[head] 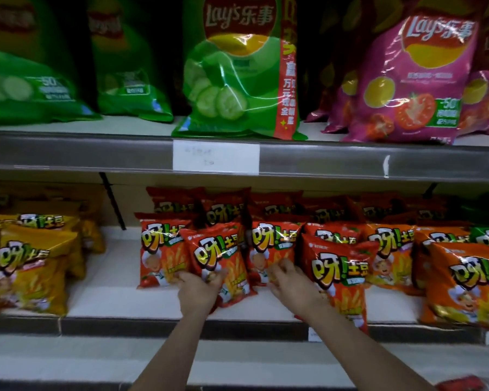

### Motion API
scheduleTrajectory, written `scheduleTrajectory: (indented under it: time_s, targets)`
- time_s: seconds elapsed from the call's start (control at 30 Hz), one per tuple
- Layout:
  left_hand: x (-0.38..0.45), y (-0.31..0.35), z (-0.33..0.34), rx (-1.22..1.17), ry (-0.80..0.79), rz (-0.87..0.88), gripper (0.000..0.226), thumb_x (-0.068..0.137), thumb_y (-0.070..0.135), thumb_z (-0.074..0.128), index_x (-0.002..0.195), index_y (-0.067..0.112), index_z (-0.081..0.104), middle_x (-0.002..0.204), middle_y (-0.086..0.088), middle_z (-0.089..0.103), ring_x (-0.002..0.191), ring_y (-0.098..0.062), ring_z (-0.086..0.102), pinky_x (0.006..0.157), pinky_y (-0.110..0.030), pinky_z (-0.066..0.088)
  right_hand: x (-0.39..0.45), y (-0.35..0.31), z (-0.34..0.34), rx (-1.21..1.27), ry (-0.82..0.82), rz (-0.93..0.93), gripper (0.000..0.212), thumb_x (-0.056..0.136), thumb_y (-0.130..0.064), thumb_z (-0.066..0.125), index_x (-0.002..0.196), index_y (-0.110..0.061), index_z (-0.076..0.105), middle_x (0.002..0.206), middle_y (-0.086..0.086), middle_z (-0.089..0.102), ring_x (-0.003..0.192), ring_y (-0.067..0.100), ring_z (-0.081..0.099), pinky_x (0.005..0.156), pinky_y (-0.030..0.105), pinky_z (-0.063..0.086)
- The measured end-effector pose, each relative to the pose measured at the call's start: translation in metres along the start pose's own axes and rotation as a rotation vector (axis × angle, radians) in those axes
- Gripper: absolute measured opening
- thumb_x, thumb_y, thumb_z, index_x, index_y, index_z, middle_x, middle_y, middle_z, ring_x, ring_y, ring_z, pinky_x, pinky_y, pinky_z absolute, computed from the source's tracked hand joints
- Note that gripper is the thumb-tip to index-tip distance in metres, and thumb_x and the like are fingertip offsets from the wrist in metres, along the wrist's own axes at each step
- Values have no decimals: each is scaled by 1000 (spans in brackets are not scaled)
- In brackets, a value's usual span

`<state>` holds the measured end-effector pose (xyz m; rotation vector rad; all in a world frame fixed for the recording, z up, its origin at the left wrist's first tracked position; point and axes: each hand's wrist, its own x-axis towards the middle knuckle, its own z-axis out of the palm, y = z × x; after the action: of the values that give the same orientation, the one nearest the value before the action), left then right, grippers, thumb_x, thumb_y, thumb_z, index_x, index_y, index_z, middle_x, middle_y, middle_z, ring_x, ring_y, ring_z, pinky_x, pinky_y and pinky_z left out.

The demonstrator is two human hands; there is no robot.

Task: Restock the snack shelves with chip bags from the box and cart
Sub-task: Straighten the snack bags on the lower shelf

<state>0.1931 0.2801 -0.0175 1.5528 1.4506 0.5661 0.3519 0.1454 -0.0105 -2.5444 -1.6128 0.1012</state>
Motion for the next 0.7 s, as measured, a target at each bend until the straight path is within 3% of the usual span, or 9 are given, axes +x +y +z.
scheduleTrajectory:
  time_s: [0.07, 0.17, 0.27, 0.33, 0.43, 0.5, 0.6, 0.7]
  targets:
    - [8, -6, -3, -77, -115, 44, 87, 71, 49, 79, 135, 5, 40, 135, -12, 54, 123, -34, 52, 103, -45, 42, 12, -2, 2, -3, -61, 76, 44, 102, -34, 41, 144, -21, 34, 147, 13, 29, 122, 33, 48, 92, 38, 51]
    - [15, -11, -10, -82, -159, 124, 66, 75, 46, 77, 127, 14, 52, 125, -5, 63, 114, -28, 59, 100, -44, 45, 24, -3, 2, 18, -42, 96, 38, 102, -30, 42, 139, -23, 37, 142, 10, 32, 116, 28, 50, 90, 38, 51]
    - [10, -21, -18, -134, -149, 198, 72, 75, 45, 77, 134, 18, 45, 127, 2, 61, 116, -23, 57, 99, -44, 46, 28, -1, 7, 84, -32, 132, 33, 102, -30, 42, 135, -21, 43, 140, 10, 35, 113, 27, 49, 91, 36, 49]
    - [1, -28, -23, -211, -197, 258, 71, 76, 40, 77, 136, 20, 43, 124, 8, 58, 112, -14, 56, 93, -35, 49, 27, -7, 1, 228, -12, 192, 33, 104, -32, 40, 132, -18, 49, 139, 12, 40, 115, 30, 52, 94, 33, 46]
    - [-13, -24, -20, -272, -343, 299, 67, 76, 35, 78, 131, 26, 43, 121, 12, 58, 109, -6, 56, 80, -17, 49, 8, -23, -17, 529, 155, 282, 40, 103, -40, 35, 132, -16, 49, 131, 10, 55, 115, 27, 58, 87, 29, 45]
    - [-18, -18, -7, -273, -423, 302, 65, 75, 36, 79, 129, 29, 44, 121, 13, 60, 109, -5, 58, 78, -15, 51, -14, -35, -25, 613, 414, 308, 41, 101, -40, 40, 133, -15, 46, 129, 6, 55, 114, 21, 58, 85, 27, 46]
    - [-33, -5, 20, -223, -490, 293, 62, 78, 34, 78, 129, 23, 45, 115, 12, 61, 101, -3, 59, 72, -12, 49, -44, -44, -18, 249, 755, 192, 46, 89, -22, 66, 129, -10, 48, 126, 12, 53, 112, 24, 55, 84, 37, 54]
    - [-44, 1, 38, -117, -452, 324, 59, 85, 39, 69, 135, 24, 42, 123, 7, 60, 108, -11, 59, 83, -22, 51, -42, -42, 2, 13, 682, 92, 63, 80, -24, 75, 134, -14, 46, 134, 17, 52, 117, 33, 57, 89, 46, 54]
